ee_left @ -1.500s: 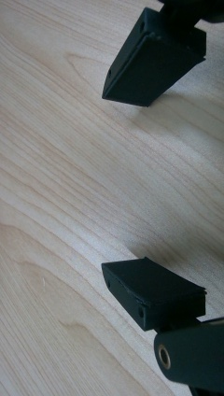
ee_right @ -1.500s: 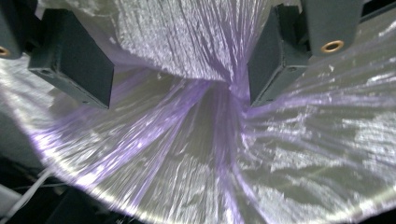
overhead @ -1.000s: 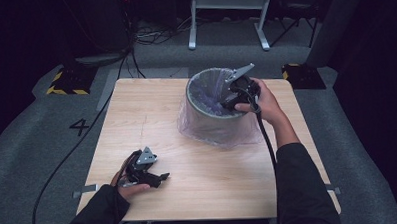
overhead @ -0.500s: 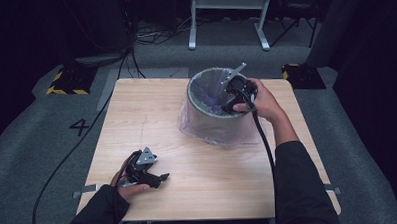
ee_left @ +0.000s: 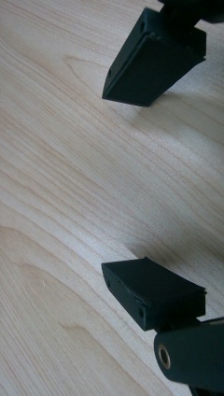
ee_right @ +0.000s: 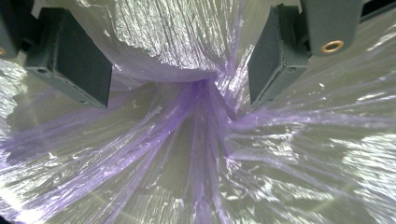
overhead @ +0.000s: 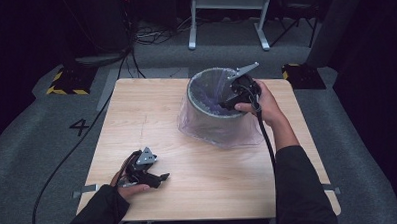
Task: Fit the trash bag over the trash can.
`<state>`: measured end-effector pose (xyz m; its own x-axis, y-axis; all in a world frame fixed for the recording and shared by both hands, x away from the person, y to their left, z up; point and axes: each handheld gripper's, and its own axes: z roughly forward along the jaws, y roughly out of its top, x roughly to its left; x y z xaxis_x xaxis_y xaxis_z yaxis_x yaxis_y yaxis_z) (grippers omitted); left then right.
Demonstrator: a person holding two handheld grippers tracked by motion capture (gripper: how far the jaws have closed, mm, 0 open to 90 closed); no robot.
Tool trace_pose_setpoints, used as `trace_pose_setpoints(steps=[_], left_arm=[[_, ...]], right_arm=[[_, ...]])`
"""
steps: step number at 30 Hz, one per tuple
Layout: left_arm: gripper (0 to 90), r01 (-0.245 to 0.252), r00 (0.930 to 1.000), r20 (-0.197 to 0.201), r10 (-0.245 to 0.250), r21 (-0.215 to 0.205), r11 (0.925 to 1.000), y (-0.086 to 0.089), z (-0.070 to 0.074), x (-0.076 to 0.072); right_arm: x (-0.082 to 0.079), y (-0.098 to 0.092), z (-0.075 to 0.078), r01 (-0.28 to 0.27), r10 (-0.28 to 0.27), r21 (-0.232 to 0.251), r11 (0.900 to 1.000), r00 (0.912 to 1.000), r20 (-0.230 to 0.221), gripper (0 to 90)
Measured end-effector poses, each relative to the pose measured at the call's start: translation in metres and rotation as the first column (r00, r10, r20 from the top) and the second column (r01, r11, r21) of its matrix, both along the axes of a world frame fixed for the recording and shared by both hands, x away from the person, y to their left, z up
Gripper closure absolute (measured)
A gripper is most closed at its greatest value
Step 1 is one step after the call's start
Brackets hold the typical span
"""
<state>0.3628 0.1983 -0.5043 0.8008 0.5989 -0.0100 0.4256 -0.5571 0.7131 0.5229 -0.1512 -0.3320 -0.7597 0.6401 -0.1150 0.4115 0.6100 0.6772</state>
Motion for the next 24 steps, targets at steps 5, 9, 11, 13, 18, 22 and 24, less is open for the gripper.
trace_pose_setpoints(steps=[5, 9, 11, 13, 18, 22, 24], left_arm=[[14.8, 0.0, 1.0, 0.0, 0.0, 0.0, 1.0, 0.0, 0.0, 0.0], [14.8, 0.0, 1.0, 0.0, 0.0, 0.0, 1.0, 0.0, 0.0, 0.0], [14.8, 0.0, 1.0, 0.0, 0.0, 0.0, 1.0, 0.0, 0.0, 0.0], [14.8, 0.0, 1.0, 0.0, 0.0, 0.0, 1.0, 0.0, 0.0, 0.0], [14.8, 0.0, 1.0, 0.0, 0.0, 0.0, 1.0, 0.0, 0.0, 0.0], [14.8, 0.0, 1.0, 0.0, 0.0, 0.0, 1.0, 0.0, 0.0, 0.0], [14.8, 0.0, 1.0, 0.0, 0.0, 0.0, 1.0, 0.0, 0.0, 0.0]], right_arm=[[-0.004, 0.0, 0.002, 0.008, -0.008, 0.005, 1.0, 0.9994, 0.034, 20.7], [-0.006, -0.002, 0.005, 0.015, -0.018, 0.043, 0.999, 0.9983, 0.056, 20.5], [-0.007, -0.004, 0.006, 0.024, -0.029, 0.063, 0.998, 0.9965, 0.078, 20.5], [-0.009, -0.005, 0.008, 0.026, -0.035, 0.097, 0.995, 0.9953, 0.091, 20.5], [-0.011, -0.004, 0.008, 0.03, -0.044, 0.131, 0.991, 0.9937, 0.103, 20.1], [-0.012, -0.002, 0.008, 0.027, -0.041, 0.123, 0.992, 0.9928, 0.113, 19.3], [-0.012, -0.003, 0.008, 0.033, -0.048, 0.121, 0.992, 0.992, 0.117, 19.3]])
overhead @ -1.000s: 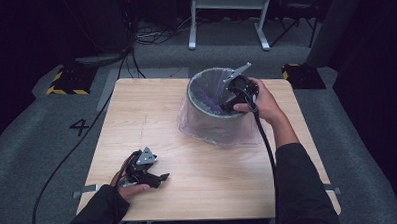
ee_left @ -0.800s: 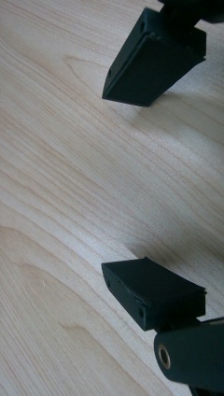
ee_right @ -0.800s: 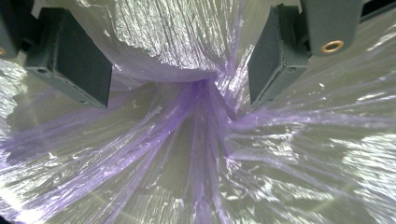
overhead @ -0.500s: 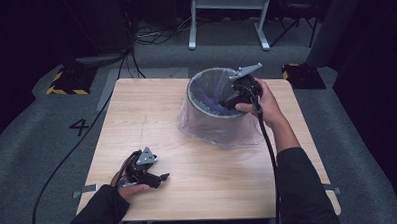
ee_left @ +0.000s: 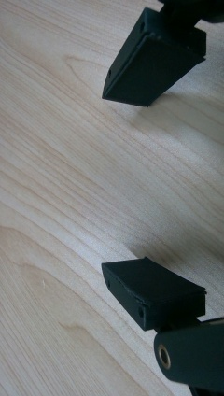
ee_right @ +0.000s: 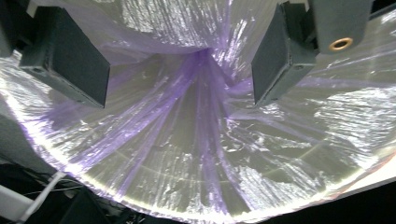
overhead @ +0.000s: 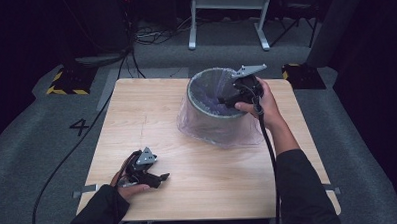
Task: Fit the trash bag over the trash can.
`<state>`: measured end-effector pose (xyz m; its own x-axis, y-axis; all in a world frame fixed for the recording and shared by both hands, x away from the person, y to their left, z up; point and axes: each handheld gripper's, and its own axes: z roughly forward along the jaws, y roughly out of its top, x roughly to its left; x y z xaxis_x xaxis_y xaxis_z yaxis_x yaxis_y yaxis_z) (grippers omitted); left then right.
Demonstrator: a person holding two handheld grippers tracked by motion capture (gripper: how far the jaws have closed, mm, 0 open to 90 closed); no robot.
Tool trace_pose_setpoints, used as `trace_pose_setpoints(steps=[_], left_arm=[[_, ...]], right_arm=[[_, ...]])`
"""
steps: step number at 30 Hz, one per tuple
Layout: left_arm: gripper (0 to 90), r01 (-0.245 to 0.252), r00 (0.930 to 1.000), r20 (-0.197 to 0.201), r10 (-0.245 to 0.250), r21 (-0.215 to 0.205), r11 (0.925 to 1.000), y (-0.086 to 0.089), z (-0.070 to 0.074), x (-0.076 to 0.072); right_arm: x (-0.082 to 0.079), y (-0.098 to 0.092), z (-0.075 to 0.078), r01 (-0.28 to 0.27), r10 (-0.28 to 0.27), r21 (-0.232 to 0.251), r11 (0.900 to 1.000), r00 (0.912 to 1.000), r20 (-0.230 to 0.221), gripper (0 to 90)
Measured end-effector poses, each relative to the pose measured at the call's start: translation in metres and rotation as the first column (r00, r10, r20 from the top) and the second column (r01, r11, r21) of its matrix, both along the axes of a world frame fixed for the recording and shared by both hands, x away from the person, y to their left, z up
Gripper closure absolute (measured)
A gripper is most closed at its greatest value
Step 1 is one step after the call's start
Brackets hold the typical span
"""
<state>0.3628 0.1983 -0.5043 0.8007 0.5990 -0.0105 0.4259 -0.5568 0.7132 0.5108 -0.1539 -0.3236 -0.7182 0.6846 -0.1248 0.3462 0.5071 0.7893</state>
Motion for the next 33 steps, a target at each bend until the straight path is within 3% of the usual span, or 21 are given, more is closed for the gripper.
trace_pose_setpoints(steps=[10, 16, 20, 28, 33], left_arm=[[14.8, 0.0, 1.0, 0.0, 0.0, 0.001, 1.0, 0.0, 0.0, 0.0], [14.8, 0.0, 1.0, 0.0, 0.0, 0.0, 1.0, 0.0, 0.0, 0.0], [14.8, 0.0, 1.0, 0.001, 0.0, 0.0, 1.0, 0.0, 0.0, 0.0], [14.8, 0.0, 1.0, 0.0, 0.0, 0.0, 1.0, 0.0, 0.0, 0.0], [14.8, 0.0, 1.0, 0.001, 0.0, 0.0, 1.0, 0.0, 0.0, 0.0]], right_arm=[[-0.004, -0.004, 0.002, 0.013, -0.015, 0.044, 0.999, 0.9995, 0.028, 18.4], [-0.005, -0.007, -0.001, 0.011, -0.013, 0.066, 0.998, 0.9997, 0.023, 16.9], [-0.006, -0.007, -0.004, 0.011, -0.013, 0.056, 0.998, 0.9994, 0.033, 16.6], [-0.009, -0.013, -0.002, -0.004, 0.0, 0.109, 0.994, 0.9992, 0.04, 16.3], [-0.015, -0.016, 0.003, -0.011, 0.002, 0.13, 0.991, 0.9975, 0.07, 16.3]])
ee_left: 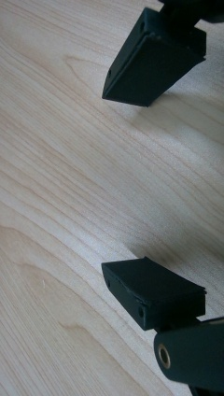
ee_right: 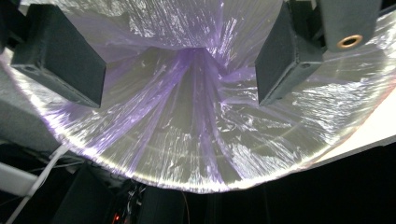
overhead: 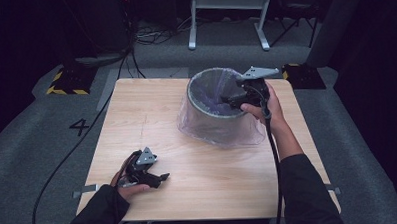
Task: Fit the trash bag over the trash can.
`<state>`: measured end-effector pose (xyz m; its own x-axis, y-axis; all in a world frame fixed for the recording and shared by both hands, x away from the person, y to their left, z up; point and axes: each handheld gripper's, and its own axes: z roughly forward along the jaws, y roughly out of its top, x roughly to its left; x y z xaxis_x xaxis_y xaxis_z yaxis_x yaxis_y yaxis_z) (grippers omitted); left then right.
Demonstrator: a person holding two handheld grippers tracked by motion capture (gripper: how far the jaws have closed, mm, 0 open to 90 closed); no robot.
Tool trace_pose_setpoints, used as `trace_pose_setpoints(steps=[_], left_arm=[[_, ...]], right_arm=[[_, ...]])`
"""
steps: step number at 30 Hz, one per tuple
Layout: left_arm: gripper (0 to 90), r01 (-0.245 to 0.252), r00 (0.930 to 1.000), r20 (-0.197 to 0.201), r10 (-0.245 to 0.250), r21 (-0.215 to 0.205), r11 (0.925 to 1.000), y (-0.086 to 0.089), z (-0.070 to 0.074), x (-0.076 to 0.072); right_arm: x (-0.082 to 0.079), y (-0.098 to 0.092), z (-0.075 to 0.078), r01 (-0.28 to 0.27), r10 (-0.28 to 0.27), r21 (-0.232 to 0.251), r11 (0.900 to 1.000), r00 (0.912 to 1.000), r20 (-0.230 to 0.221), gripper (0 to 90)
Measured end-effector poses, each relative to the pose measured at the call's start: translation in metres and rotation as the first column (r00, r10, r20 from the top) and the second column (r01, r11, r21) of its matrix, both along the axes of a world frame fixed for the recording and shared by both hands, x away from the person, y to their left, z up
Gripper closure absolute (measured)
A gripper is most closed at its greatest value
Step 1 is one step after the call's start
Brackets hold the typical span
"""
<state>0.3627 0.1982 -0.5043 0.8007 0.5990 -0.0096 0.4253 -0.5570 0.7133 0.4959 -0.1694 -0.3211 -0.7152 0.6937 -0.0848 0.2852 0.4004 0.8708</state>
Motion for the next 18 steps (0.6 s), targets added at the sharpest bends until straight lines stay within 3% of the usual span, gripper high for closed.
trace_pose_setpoints(steps=[18], left_arm=[[14.8, 0.0, 1.0, 0.0, 0.0, 0.0, 1.0, 0.0, 0.0, 0.0]], right_arm=[[-0.022, -0.017, 0.013, -0.013, 0.015, -0.028, 1.0, 0.9988, 0.046, 16.5]])
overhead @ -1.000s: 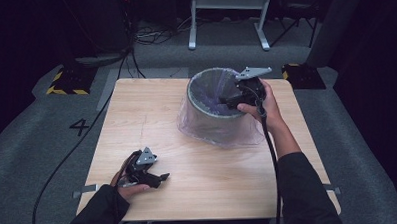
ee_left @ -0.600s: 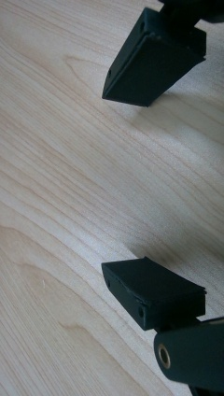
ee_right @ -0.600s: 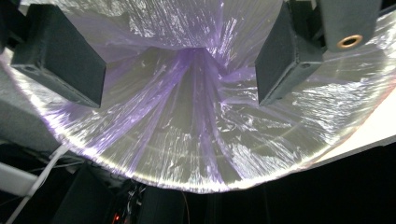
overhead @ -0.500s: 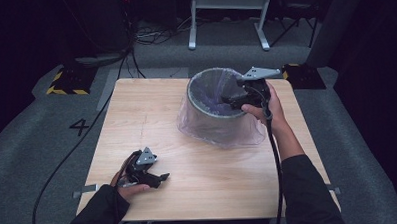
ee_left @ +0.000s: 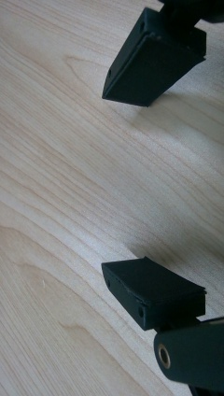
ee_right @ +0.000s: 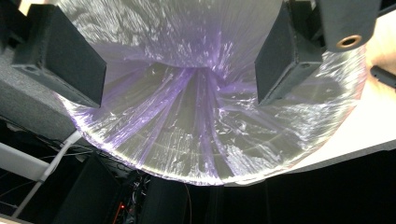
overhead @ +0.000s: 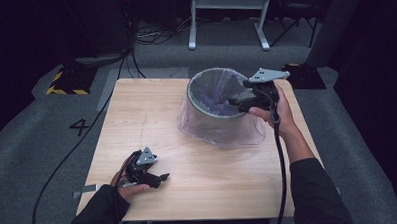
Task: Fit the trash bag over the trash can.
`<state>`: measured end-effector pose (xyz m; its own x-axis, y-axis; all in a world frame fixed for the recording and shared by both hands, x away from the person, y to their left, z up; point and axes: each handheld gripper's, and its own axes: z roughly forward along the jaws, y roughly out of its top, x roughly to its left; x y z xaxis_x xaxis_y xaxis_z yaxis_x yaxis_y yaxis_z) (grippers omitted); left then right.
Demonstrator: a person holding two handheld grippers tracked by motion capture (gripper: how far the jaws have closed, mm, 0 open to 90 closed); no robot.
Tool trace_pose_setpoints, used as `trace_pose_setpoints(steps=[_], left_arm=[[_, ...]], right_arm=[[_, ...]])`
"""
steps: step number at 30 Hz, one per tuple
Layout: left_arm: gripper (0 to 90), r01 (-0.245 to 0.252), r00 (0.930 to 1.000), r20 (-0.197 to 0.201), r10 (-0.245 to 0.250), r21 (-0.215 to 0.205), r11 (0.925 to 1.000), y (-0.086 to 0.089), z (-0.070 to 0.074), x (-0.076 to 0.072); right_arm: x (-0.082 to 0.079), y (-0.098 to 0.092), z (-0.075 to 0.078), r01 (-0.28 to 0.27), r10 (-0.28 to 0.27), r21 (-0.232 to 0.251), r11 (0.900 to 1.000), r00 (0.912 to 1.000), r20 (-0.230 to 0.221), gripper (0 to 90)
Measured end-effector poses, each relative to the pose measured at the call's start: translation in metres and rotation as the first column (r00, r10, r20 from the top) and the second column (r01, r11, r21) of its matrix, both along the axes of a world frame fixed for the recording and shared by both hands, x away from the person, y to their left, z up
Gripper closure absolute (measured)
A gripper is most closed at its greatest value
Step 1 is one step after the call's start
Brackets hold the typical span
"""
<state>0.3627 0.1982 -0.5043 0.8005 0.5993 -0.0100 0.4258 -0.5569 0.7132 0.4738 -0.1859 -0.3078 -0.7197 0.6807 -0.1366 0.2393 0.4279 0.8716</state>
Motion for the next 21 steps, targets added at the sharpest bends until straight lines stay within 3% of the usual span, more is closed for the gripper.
trace_pose_setpoints(steps=[9, 17, 21], left_arm=[[14.8, 0.0, 1.0, 0.0, 0.0, 0.0, 1.0, 0.0, 0.0, 0.0], [14.8, -0.003, 1.0, 0.003, 0.003, 0.003, 1.0, 0.0, 0.0, 0.0], [14.7, -0.004, 1.0, 0.003, 0.004, 0.002, 1.0, 0.0, 0.0, 0.0]], right_arm=[[-0.008, -0.01, -0.002, -0.057, 0.057, -0.014, 0.998, 0.9983, -0.015, 16.3], [-0.018, -0.012, -0.002, -0.048, 0.05, -0.073, 0.996, 0.9985, 0.021, 16.4], [-0.021, -0.014, -0.002, -0.047, 0.049, -0.074, 0.996, 0.9986, 0.02, 16.4]])
